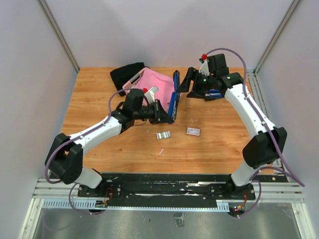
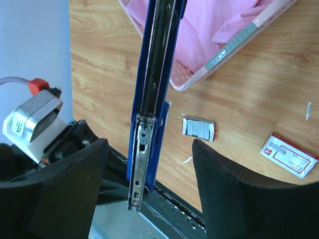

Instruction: Load the staples into the stapler

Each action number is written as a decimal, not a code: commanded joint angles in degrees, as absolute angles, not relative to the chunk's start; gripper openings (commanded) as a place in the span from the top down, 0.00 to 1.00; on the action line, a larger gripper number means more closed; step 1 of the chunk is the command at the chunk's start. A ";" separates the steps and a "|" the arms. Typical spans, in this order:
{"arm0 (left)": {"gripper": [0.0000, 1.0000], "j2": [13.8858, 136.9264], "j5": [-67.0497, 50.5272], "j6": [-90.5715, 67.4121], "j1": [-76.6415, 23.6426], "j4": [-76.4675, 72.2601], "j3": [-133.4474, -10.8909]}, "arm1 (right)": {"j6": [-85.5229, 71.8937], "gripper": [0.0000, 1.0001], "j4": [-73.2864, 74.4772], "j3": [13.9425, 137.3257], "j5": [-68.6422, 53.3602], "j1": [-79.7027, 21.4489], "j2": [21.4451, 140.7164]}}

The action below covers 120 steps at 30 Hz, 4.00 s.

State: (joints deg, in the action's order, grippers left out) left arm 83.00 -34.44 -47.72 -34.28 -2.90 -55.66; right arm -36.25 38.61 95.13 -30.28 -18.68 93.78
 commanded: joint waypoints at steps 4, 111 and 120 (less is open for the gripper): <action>1.00 81.24 -34.45 -47.29 -34.67 -9.53 -56.78 | -35.21 0.30 40.12 100.33 -26.97 -23.39 98.38; 0.10 66.16 -12.57 -44.16 -24.72 6.93 -50.07 | -5.42 0.74 45.35 76.14 1.50 -15.21 111.93; 0.10 67.57 -12.72 -43.83 -24.70 6.51 -50.85 | -4.66 0.55 43.52 75.19 -0.49 -15.12 111.04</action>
